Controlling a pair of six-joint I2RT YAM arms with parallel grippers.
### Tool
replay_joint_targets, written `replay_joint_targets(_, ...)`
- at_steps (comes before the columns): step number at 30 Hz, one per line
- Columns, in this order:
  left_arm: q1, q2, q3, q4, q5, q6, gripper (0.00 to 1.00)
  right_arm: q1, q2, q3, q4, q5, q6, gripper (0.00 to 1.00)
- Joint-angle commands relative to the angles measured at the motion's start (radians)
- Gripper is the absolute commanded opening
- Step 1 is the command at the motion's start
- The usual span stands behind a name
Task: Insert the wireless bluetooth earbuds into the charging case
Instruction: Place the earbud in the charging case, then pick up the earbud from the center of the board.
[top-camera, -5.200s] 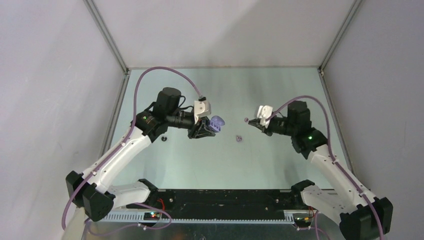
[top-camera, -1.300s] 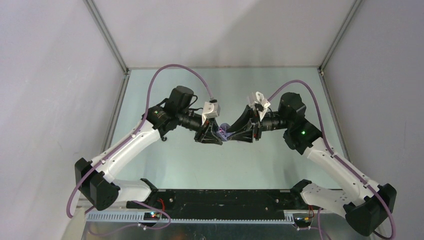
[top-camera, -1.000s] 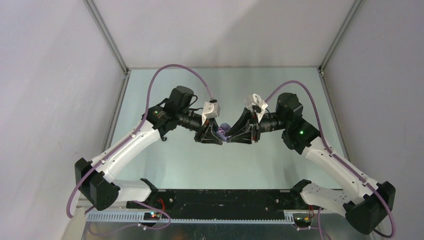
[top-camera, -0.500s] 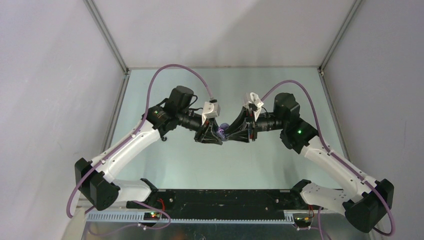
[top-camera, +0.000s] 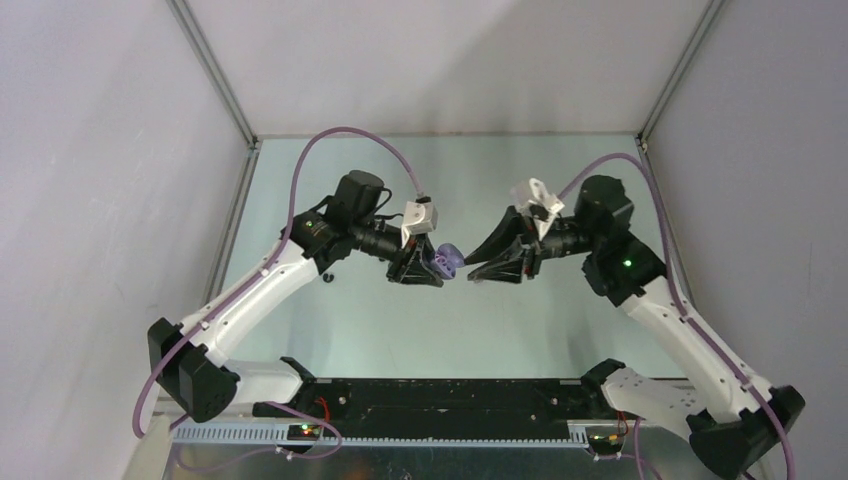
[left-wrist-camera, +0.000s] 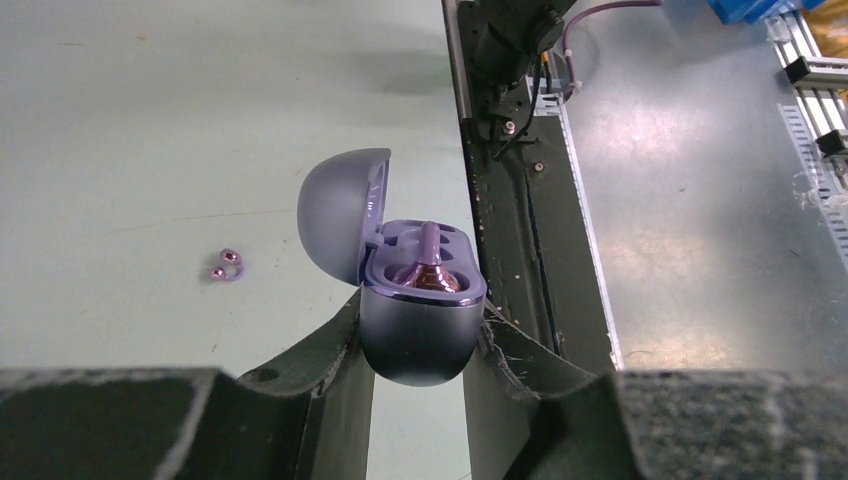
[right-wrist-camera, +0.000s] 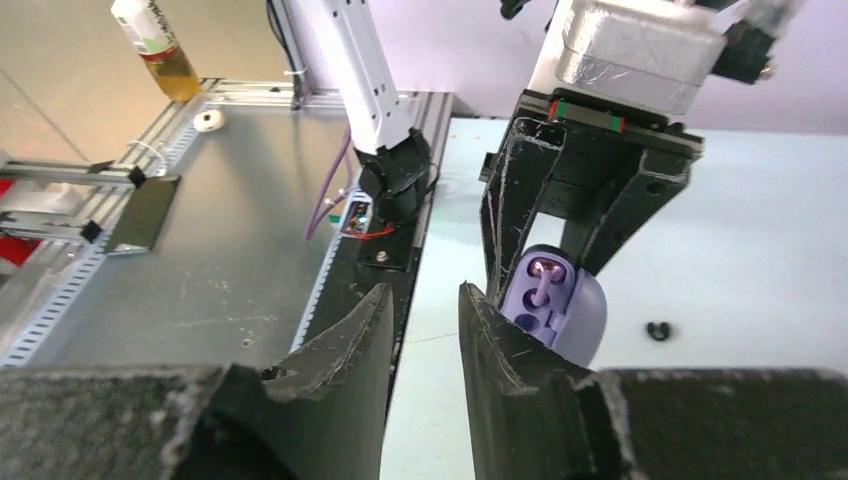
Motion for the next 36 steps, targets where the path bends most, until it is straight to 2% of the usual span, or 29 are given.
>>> replay_joint_targets(1, 0.013, -0.055, 0.008, 0.03, 0.0, 0.0, 0.07, -0.073, -0.067, 0.061, -0.118, -0.06, -0.106, 0.35)
replay_joint_targets(6, 0.023, -0.086, -0.01, 0.043, -0.012, -0.002, 0.07, -0.169, -0.063, 0.037, -0.218, 0.062, -0.255, 0.38)
replay_joint_targets(10, 0.028, -0.106, -0.019, 0.052, -0.011, -0.005, 0.07, -0.195, 0.004, -0.022, -0.216, 0.207, -0.274, 0.37)
replay_joint_targets(18, 0.029, -0.11, -0.028, 0.068, -0.014, -0.015, 0.07, -0.134, 0.369, -0.04, -0.262, 0.385, -0.233, 0.36)
replay_joint_targets(22, 0.029, -0.113, -0.036, 0.077, -0.02, -0.015, 0.07, -0.11, 0.496, -0.04, -0.258, 0.433, -0.201, 0.37)
replay_joint_targets(31, 0.029, -0.114, -0.038, 0.079, -0.023, -0.015, 0.08, -0.101, 0.698, 0.004, -0.324, 0.532, -0.187, 0.37)
replay_joint_targets(36, 0.029, -0.113, -0.039, 0.081, -0.024, -0.016, 0.07, -0.097, 0.75, 0.043, -0.359, 0.599, -0.177, 0.36)
